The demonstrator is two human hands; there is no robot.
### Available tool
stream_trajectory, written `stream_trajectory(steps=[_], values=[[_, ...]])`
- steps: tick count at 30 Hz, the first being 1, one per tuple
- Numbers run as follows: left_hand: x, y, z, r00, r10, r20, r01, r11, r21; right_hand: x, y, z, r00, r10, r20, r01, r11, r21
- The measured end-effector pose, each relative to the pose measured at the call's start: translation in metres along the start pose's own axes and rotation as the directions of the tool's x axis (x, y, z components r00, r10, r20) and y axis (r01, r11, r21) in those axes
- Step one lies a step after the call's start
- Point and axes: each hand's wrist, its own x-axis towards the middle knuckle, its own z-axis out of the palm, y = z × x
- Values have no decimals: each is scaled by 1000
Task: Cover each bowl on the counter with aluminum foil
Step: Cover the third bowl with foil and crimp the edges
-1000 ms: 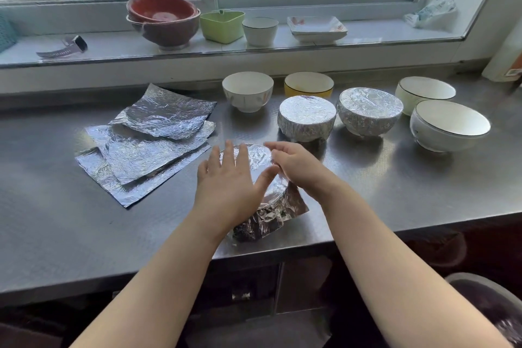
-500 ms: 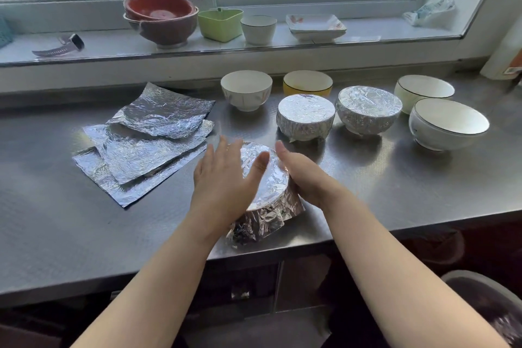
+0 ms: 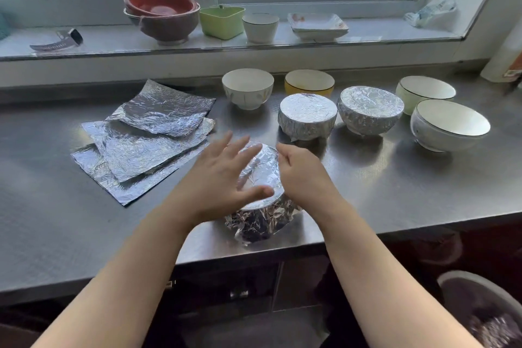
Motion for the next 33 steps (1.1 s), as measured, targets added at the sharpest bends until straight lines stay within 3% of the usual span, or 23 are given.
stream_trajectory(steps=[2, 8, 15, 19, 23, 25, 27, 31, 33], values=[[0, -4, 2, 997, 4, 75, -6, 999, 35, -1, 3, 7, 999, 35, -13, -35, 999, 10], [1, -4, 4, 994, -1, 107, -10, 994, 110, -7, 4, 12, 987, 154, -35, -137, 947, 291], [2, -4, 5, 997, 3, 78, -9, 997, 74, -13, 2, 18, 937, 342, 74, -294, 654, 697], [2, -3, 5, 998, 1, 62, -6, 997, 72, -15, 8, 18, 933, 333, 137, -307, 537, 785], [0, 2, 7, 998, -50, 49, 47, 997, 64, -13, 12, 8, 919, 297, 259, -381, 498, 779], [0, 8, 9, 995, -94, 26, 93, 994, 66, -12, 10, 1, 912, 292, 288, -407, 547, 731], [0, 14, 12, 990, -140, 9, 139, 987, 75, -9, 14, -4, 930, 287, 229, -365, 668, 648], [0, 29, 16, 974, -224, 8, 222, 969, 105, -11, 12, -20, 987, 150, -55, -118, 914, 389], [0, 34, 19, 967, -255, -1, 254, 962, 105, -9, 5, -22, 998, 56, -40, -43, 961, 273]])
